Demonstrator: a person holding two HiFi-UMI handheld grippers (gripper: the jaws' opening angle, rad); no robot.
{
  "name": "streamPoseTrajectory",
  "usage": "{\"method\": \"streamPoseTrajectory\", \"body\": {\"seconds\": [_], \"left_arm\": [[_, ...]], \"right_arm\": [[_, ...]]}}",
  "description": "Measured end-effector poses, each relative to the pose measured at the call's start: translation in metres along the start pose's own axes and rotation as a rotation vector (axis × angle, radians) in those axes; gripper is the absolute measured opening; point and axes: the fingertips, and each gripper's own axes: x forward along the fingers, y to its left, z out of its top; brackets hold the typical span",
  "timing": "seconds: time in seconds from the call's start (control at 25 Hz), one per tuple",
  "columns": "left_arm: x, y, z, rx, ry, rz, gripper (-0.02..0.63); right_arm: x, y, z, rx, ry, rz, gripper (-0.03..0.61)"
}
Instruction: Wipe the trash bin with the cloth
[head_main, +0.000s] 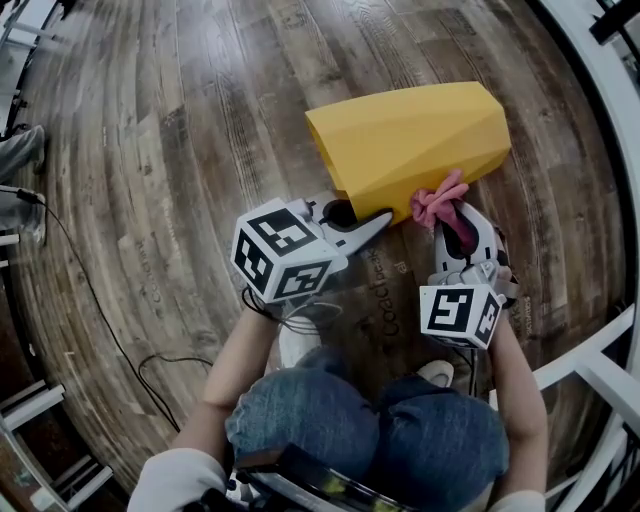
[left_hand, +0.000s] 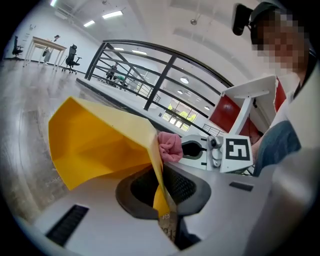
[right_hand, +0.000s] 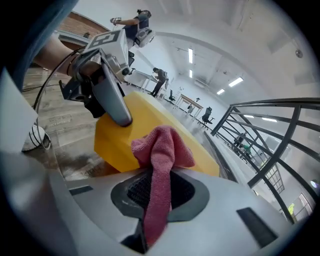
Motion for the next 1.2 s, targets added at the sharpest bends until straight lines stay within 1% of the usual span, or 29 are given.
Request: {"method": "streamPoseTrajectory", "body": {"seconds": [0.12,0.28,0.52,0.64,0.8,0.92,1.04,1.2], "left_arm": [[0.0,0.001,-0.003,-0.011,0.002,-0.008,0.026],[0.0,0.001,-0.007,0.003,0.013,-0.006,0.026],[0.0,0.002,-0.007,-0.002,0.013,-0.005,0.026],[0.0,0.001,-0.008,0.002,0.014,-0.004,0.026],[0.0,0.001,-0.007,0.004,0.002,0.008,0.026],[-0.001,0.001,-0.006,0.012,-0.003,0.018,0.026],[-0.004,-0.001,-0.002,0.052,-0.008,0.038,0.026],[-0.007,-0.003,0.006,0.133,0.019,0.072,0.026]], "right_arm": [[0.01,-0.021,-0.025,0.037,0.061,-0.044,0.051],[0.025,-0.051,-0.056,0.073,0.135,-0.095,0.051],[0.041,-0.082,-0.093,0.067,0.23,-0.146,0.051],[0.045,-0.091,-0.104,0.077,0.258,-0.162,0.051],[0.047,-0.094,-0.108,0.084,0.273,-0.17,0.051],[0.044,-0.095,-0.106,0.106,0.26,-0.174,0.051],[0.031,-0.099,-0.1,0.159,0.227,-0.201,0.051],[0.007,-0.101,-0.091,0.258,0.174,-0.239,0.051]]}}
